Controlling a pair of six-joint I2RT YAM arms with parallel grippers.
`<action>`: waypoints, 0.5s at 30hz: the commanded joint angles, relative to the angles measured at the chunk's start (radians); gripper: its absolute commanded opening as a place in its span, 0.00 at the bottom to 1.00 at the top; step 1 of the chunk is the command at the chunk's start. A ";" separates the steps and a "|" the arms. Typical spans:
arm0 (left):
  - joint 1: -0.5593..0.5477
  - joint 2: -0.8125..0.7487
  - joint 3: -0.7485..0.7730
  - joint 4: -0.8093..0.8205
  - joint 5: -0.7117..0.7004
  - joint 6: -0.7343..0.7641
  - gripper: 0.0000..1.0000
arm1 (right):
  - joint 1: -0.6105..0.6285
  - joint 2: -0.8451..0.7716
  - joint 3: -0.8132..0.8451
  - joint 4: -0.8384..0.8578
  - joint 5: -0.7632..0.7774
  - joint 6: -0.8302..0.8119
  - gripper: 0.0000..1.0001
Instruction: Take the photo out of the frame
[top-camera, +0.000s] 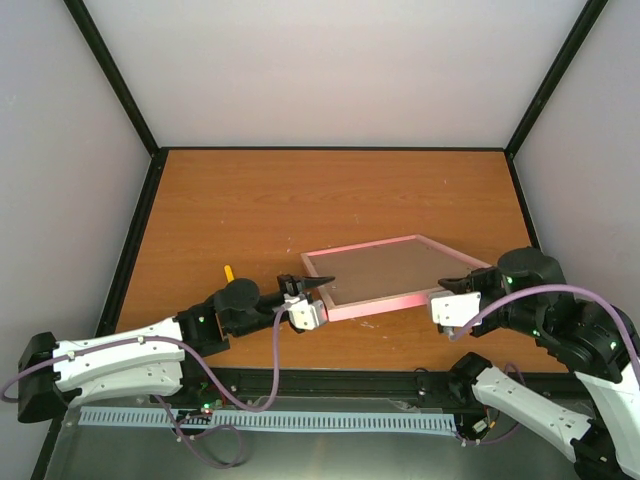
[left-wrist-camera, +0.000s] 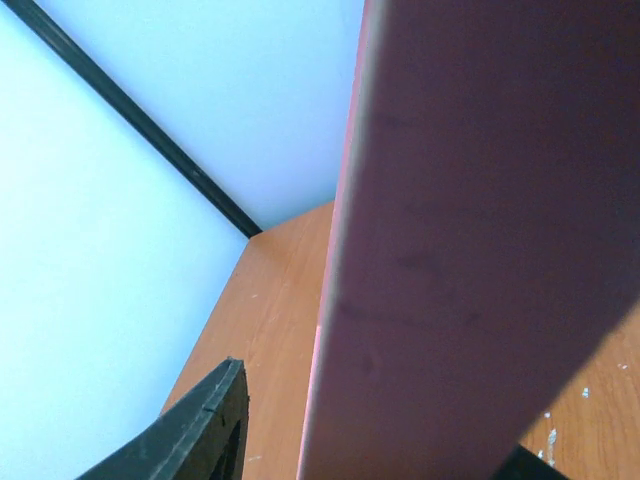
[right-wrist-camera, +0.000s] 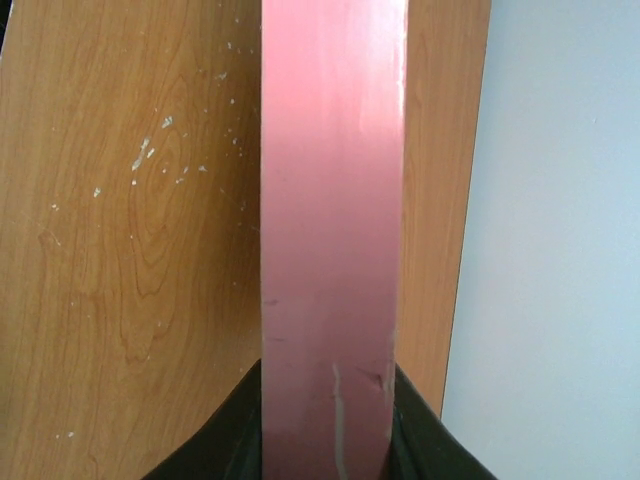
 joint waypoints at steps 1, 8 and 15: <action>0.007 -0.009 0.009 0.049 0.052 -0.010 0.38 | -0.004 -0.027 0.040 0.128 -0.089 0.050 0.03; 0.008 -0.009 0.011 0.056 0.054 -0.012 0.35 | -0.004 -0.017 0.063 0.146 -0.126 0.093 0.03; 0.009 -0.002 0.036 0.048 0.056 -0.019 0.22 | -0.004 -0.016 0.055 0.154 -0.131 0.115 0.03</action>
